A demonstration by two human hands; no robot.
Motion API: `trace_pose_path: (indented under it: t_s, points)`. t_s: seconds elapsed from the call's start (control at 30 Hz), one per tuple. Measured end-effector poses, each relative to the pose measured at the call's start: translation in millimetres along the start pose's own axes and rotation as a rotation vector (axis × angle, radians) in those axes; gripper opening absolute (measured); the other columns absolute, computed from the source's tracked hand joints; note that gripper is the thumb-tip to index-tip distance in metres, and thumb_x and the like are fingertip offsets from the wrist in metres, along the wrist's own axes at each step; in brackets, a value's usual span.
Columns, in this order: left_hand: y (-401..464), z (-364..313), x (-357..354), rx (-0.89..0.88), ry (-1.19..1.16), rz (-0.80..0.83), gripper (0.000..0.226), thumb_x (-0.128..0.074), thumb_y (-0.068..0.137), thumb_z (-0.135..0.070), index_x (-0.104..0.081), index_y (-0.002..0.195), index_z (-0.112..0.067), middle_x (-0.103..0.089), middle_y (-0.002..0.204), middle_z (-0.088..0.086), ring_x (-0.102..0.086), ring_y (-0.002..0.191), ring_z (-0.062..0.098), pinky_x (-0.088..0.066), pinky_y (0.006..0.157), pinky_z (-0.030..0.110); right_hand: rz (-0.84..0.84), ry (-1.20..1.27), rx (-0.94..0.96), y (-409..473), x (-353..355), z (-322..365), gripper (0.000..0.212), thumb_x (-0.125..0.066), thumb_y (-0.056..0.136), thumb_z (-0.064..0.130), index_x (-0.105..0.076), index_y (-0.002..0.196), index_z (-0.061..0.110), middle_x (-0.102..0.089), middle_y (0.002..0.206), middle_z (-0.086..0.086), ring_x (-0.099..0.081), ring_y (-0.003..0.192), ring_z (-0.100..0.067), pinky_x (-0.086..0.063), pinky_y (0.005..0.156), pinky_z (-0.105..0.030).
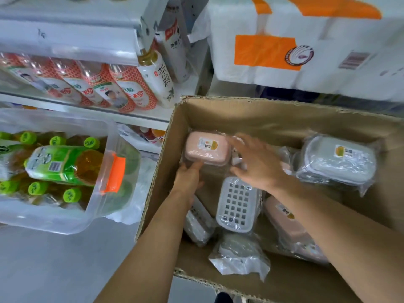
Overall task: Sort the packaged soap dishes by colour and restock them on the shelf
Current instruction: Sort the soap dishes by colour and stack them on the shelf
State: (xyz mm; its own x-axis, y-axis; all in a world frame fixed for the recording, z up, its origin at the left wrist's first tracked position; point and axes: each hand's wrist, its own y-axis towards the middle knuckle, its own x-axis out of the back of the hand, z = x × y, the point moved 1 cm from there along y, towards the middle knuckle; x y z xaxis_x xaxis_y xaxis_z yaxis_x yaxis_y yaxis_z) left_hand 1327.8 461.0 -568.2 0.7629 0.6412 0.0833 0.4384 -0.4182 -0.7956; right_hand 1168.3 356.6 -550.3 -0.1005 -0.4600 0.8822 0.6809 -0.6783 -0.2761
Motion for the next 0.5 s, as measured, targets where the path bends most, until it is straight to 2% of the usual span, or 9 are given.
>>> trace_pose_path:
  t_s: [0.07,0.13,0.2,0.27,0.37,0.43,0.5]
  points:
    - [-6.3,-6.9,-6.6,0.040,-0.066,0.014,0.042,-0.058,0.098,-0.028,-0.050,0.136,-0.012,-0.060,0.127,0.009,-0.062,0.111,0.022,-0.053,0.080,0.031,0.131,-0.081,-0.198,-10.4,6.7,-22.1,0.080,-0.067,0.081,0.055,-0.020,0.143,0.037,-0.031,0.147,-0.004,-0.036,0.132,-0.029,-0.035,0.107,-0.048]
    - [-12.2,-14.6,-14.4,0.059,-0.213,0.056,0.038,-0.054,0.100,-0.021,-0.049,0.136,-0.009,-0.058,0.132,0.013,-0.060,0.116,0.023,-0.052,0.090,0.034,0.296,-0.092,-0.260,-19.6,11.3,-34.3,0.059,-0.065,0.084,0.055,-0.029,0.129,0.039,-0.050,0.130,-0.004,-0.053,0.112,-0.027,-0.048,0.095,-0.044]
    - [-16.3,-24.0,-21.8,0.055,-0.337,0.097,0.039,-0.051,0.101,-0.017,-0.047,0.138,-0.008,-0.052,0.142,0.013,-0.052,0.129,0.024,-0.045,0.103,0.038,0.315,-0.037,-0.262,-25.5,17.6,-35.4,0.046,-0.063,0.088,0.048,-0.039,0.124,0.033,-0.060,0.112,-0.002,-0.061,0.096,-0.023,-0.053,0.082,-0.037]
    - [-19.1,-30.0,-26.7,0.059,-0.412,0.117,0.040,-0.052,0.101,-0.018,-0.047,0.139,-0.007,-0.049,0.145,0.011,-0.047,0.134,0.024,-0.041,0.109,0.039,0.220,-0.055,-0.271,-29.1,26.3,-32.3,0.038,-0.058,0.093,0.042,-0.044,0.125,0.028,-0.062,0.104,-0.002,-0.062,0.092,-0.023,-0.052,0.076,-0.033]
    - [-21.4,-30.1,-27.4,0.068,-0.451,0.135,0.047,-0.053,0.100,-0.024,-0.044,0.144,-0.007,-0.048,0.146,0.011,-0.047,0.134,0.024,-0.042,0.106,0.040,-0.096,-0.118,-0.341,-28.4,36.8,-31.7,0.032,-0.054,0.088,0.046,-0.053,0.109,0.022,-0.061,0.087,0.001,-0.063,0.078,-0.022,-0.047,0.062,-0.030]
    - [-22.7,-27.5,-25.5,0.061,-0.455,0.154,0.049,-0.050,0.101,-0.032,-0.043,0.145,-0.009,-0.049,0.144,0.008,-0.048,0.133,0.024,-0.043,0.102,0.040,-0.288,-0.139,-0.377,-21.1,43.5,-28.5,0.036,-0.057,0.081,0.050,-0.056,0.106,0.024,-0.061,0.088,0.003,-0.061,0.079,-0.022,-0.040,0.059,-0.029]
    - [-22.1,-25.3,-23.4,0.049,-0.465,0.168,0.052,-0.046,0.101,-0.041,-0.045,0.144,-0.011,-0.052,0.139,0.007,-0.051,0.128,0.023,-0.043,0.100,0.040,-0.391,-0.296,-0.263,-8.3,50.9,-13.5,0.044,-0.054,0.079,0.056,-0.053,0.115,0.030,-0.057,0.097,0.005,-0.054,0.087,-0.020,-0.034,0.061,-0.031]
